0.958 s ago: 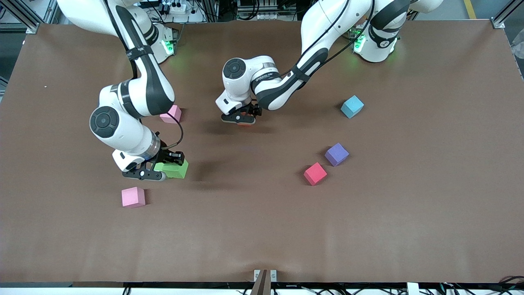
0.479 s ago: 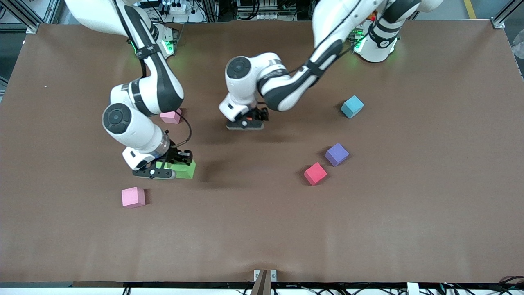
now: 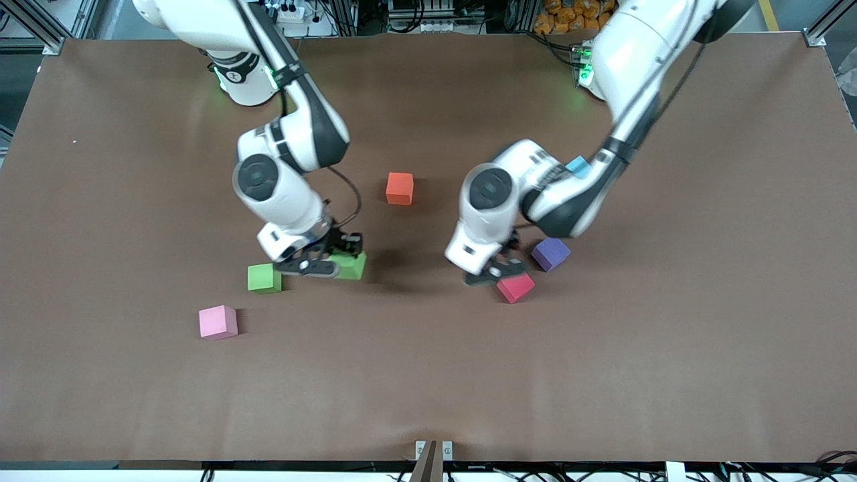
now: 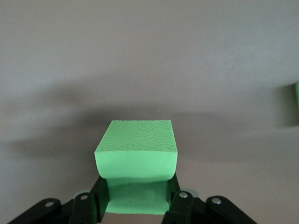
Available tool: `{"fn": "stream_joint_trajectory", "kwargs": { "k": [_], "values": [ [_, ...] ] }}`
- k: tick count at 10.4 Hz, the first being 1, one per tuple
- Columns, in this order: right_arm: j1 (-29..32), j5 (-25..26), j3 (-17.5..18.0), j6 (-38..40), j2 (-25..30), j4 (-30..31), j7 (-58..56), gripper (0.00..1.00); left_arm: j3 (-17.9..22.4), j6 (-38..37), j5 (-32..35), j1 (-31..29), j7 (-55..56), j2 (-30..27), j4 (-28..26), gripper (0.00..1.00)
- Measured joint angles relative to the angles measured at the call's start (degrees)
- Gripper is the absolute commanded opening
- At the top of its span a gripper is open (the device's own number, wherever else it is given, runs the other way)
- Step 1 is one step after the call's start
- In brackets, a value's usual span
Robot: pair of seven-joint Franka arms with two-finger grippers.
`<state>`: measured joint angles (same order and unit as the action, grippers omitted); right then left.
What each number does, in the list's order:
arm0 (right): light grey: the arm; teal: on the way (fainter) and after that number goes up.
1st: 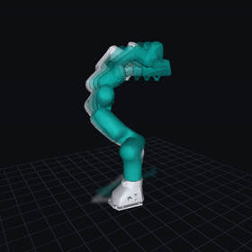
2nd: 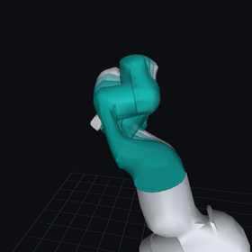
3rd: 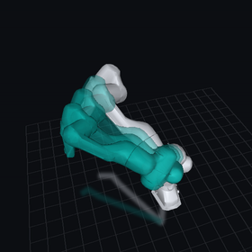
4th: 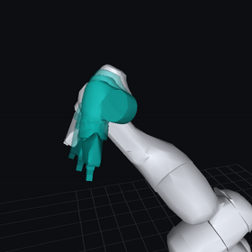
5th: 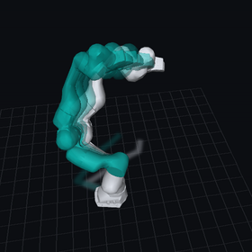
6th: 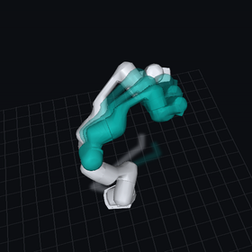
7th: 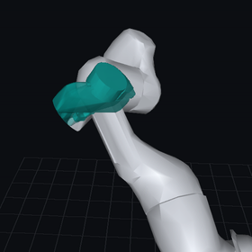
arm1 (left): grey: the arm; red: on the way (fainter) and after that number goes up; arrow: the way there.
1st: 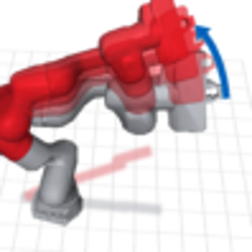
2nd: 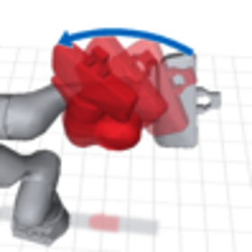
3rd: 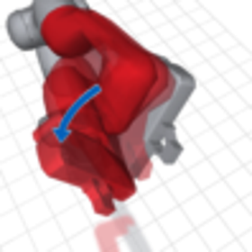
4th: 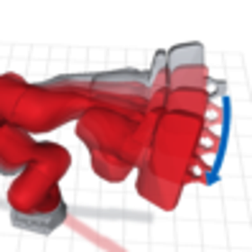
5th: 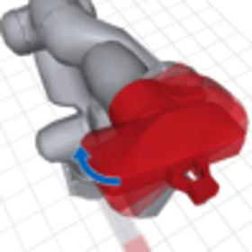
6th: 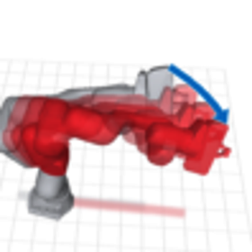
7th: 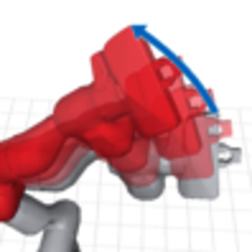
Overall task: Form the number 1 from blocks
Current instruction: 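Place the green cube by orange with the right gripper while left reaches purple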
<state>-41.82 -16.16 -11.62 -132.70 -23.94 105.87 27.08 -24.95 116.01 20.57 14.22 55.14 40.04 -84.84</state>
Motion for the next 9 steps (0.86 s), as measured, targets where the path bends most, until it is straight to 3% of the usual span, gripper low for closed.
{"fn": "stream_joint_trajectory", "kwargs": {
  "k": [5,9],
  "values": [
    [-8.3,0.0,0.1,-0.2,-0.7,3.0,3.9,0.51,-0.9,0.4,-0.2,-10.6,-5.7,-3.6,-9.0,1.00],
    [-11.2,0.0,0.2,-0.2,-2.2,3.6,4.6,0.50,-12.2,9.0,-3.8,-29.2,-2.5,-9.7,-19.7,1.00]
  ]
}}
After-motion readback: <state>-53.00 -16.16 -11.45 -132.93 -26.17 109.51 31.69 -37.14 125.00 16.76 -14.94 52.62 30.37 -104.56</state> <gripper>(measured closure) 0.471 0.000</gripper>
